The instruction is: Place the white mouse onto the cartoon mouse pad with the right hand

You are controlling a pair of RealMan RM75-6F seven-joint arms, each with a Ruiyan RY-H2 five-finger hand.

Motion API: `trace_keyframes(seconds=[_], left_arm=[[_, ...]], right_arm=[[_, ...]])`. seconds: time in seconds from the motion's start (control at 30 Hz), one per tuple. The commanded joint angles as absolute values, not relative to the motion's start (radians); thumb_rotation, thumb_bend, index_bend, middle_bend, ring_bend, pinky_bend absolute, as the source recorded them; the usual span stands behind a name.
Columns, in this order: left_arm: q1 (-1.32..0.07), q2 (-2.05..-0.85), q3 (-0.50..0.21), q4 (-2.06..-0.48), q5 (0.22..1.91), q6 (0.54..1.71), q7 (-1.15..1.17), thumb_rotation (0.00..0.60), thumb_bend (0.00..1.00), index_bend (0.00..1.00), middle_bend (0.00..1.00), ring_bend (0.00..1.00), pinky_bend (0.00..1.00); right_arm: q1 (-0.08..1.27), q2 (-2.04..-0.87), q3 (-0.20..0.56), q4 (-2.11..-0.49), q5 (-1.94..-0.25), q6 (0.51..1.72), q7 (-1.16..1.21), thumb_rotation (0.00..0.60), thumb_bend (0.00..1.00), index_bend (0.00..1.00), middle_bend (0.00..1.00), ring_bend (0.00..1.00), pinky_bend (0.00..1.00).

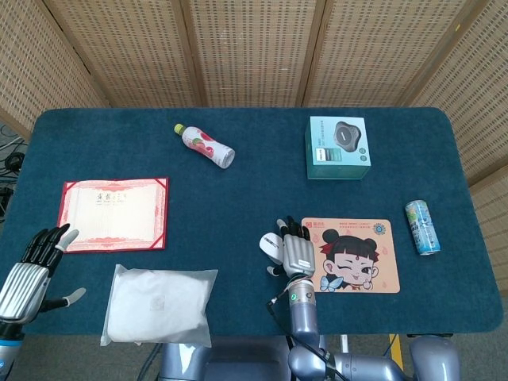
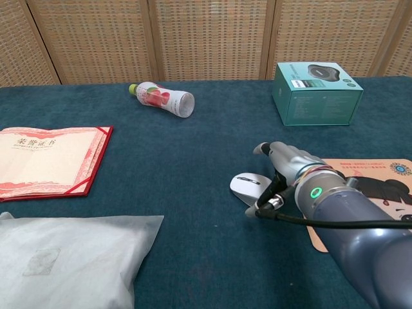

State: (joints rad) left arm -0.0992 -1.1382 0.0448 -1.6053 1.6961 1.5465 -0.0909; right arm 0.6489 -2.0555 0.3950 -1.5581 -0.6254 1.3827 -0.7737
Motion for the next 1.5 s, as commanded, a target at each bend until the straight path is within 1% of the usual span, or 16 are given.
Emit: trace_keyframes(seconds=[0.03, 0.17, 0.4, 1.07, 1.5], left_arm=[[-0.099, -1.139, 0.046, -1.604, 1.698, 1.547, -0.088, 0.6, 0.15, 0.0, 0.0, 0.0, 0.0], [-0.099, -1.14, 0.046, -1.604, 1.701, 1.549, -0.085, 0.6, 0.15, 0.0, 0.0, 0.0, 0.0], [-0.098, -1.14, 0.046, -1.603, 1.701, 1.552, -0.088, 0.6, 0.15, 0.0, 0.0, 0.0, 0.0], [-0.099, -1.145, 0.052, -1.602, 1.717, 1.554, -0.079, 0.6, 0.15, 0.0, 0.0, 0.0, 0.0], [-0.098, -1.144, 0.054, -1.603, 1.722, 1.558, -0.082, 0.6, 0.15, 0.0, 0.0, 0.0, 0.0]], right_arm=[[0.654, -2.057, 0.397, -1.546, -0.623, 1.378, -0.778, 0.6, 0.0, 0.14, 0.0, 0.0, 0.0], [0.661, -2.056, 0.403, -1.531, -0.62, 1.37, -0.778, 0.6, 0.0, 0.16, 0.0, 0.0, 0.0], [0.669, -2.054, 0.406, -1.505, -0.629, 1.364, -0.775, 0.6, 0.0, 0.25, 0.0, 0.0, 0.0], [0.667, -2.036, 0.402, -1.477, -0.626, 1.347, -0.764, 0.6, 0.0, 0.25, 0.0, 0.0, 0.0], [0.665, -2.029, 0.399, -1.475, -0.62, 1.348, -0.764, 0.6, 0.0, 0.33, 0.0, 0.0, 0.0]])
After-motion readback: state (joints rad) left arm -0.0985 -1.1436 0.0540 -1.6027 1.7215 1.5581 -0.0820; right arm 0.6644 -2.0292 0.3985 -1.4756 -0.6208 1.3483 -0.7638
